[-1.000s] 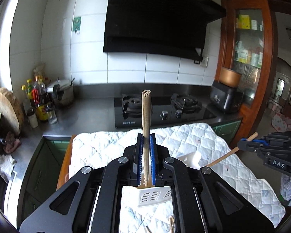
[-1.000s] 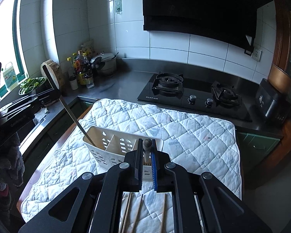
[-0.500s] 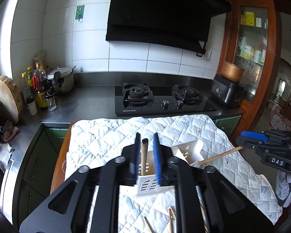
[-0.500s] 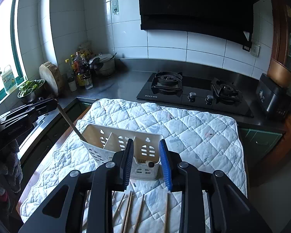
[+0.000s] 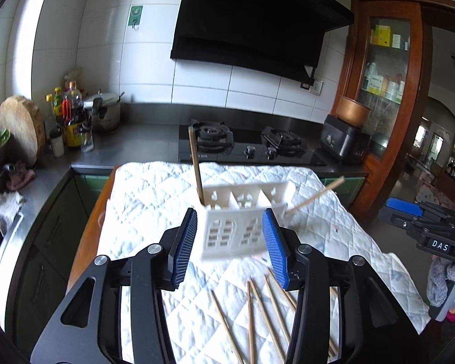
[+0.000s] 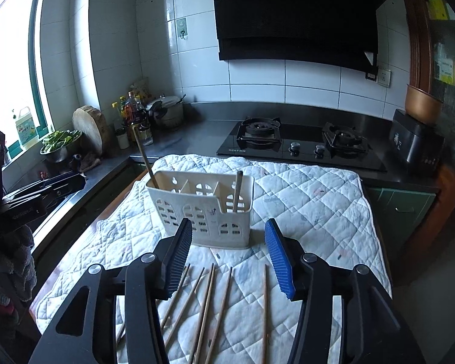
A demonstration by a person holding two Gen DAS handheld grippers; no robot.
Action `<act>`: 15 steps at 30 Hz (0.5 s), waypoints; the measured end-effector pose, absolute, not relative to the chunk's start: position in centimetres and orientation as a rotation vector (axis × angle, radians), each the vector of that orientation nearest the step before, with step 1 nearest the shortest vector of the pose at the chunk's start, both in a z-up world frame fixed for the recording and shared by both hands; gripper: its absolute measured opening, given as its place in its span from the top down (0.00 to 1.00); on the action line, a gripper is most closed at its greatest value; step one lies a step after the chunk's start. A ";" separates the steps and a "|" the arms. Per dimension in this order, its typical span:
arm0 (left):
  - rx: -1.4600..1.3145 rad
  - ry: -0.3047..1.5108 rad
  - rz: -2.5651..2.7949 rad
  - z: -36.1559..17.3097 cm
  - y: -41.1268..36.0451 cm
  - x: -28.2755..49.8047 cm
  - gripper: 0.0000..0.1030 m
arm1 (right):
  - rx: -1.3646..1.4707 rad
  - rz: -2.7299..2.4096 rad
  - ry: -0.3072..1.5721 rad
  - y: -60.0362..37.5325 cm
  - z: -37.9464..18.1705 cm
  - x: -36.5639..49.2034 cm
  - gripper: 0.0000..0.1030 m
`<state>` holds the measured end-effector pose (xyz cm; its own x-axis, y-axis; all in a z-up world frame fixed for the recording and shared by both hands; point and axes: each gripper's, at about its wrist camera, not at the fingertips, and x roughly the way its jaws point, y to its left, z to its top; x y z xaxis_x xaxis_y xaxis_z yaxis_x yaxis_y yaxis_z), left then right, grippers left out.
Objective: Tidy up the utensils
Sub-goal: 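Open the left tool to drop the chopstick into the holder, then grasp a chopstick with the right tool while the left tool grasps another chopstick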
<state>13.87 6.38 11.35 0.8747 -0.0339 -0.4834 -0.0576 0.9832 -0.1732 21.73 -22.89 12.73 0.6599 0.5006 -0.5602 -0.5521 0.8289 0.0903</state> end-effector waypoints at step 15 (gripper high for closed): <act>-0.304 0.672 0.069 -0.1 6.6 8.7 0.44 | -0.113 0.489 0.735 -27.4 -0.5 15.8 0.53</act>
